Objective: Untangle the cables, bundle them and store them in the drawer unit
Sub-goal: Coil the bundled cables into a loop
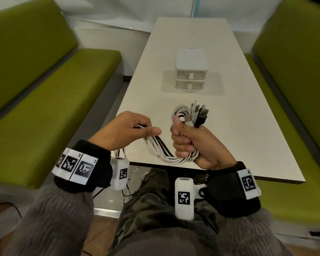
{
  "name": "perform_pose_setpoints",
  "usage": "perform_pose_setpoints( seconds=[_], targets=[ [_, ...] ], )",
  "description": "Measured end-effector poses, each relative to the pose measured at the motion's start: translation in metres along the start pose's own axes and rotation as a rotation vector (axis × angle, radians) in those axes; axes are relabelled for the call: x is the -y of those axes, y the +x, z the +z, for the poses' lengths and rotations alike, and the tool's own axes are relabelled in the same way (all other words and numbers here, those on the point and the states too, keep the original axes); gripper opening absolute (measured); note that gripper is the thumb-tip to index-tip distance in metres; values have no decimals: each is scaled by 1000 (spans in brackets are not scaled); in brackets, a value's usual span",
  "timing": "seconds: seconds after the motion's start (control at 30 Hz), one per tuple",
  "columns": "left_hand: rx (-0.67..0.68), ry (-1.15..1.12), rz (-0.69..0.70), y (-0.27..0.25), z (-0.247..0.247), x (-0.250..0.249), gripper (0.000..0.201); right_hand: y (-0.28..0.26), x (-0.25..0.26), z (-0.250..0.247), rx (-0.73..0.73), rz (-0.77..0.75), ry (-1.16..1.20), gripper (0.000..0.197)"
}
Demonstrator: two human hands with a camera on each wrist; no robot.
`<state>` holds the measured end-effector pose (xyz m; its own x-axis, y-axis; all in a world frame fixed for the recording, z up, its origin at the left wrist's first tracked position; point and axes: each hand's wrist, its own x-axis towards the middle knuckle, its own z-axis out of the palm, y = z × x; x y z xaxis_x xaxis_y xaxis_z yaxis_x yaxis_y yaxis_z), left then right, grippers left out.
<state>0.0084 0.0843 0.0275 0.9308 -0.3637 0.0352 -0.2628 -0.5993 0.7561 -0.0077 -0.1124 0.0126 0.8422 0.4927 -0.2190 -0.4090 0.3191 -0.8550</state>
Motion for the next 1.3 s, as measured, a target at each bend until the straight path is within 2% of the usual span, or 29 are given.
perform_pose_setpoints(
  seconds=[0.07, 0.13, 0.27, 0.37, 0.43, 0.47, 0.57, 0.77, 0.9, 1.03, 1.13, 1.3],
  targets=[
    [-45, -83, 4, 3, -1, -5, 34, 0, -4, 5, 19, 1, -94, 31],
    [-70, -133, 9, 4, -3, -8, 38, 0, -8, 8, 32, -7, -159, 28],
    [-129, -89, 6, 8, 0, -12, 41, 1, -8, 12, 106, -51, -322, 13],
    [-152, -21, 4, 12, 2, -15, 36, 5, -13, 17, 74, -59, -509, 38],
    [-150, 24, 2, 13, 4, -16, 33, 8, -16, 18, 15, -42, -561, 43],
    [-146, 51, -3, 12, 5, -16, 32, 9, -17, 17, -10, -36, -573, 40],
    [-147, 98, -18, 12, 9, -17, 30, 11, -20, 17, -99, -66, -623, 10],
    [-161, 104, -36, 10, 16, -19, 28, 10, -18, 14, -42, -111, -715, 5],
    [-158, 148, -13, 11, 21, -22, 26, 10, -20, 10, -9, -139, -590, 16],
    [-132, 93, 2, 13, 14, -22, 28, 8, -23, 17, 28, -162, -471, 4],
    [-91, 32, 42, 13, 8, -21, 38, 10, -22, 18, -54, -140, -287, 24],
    [-115, -87, 183, 2, 8, -11, 47, 7, -16, 8, -130, -126, -249, 35]
  ],
)
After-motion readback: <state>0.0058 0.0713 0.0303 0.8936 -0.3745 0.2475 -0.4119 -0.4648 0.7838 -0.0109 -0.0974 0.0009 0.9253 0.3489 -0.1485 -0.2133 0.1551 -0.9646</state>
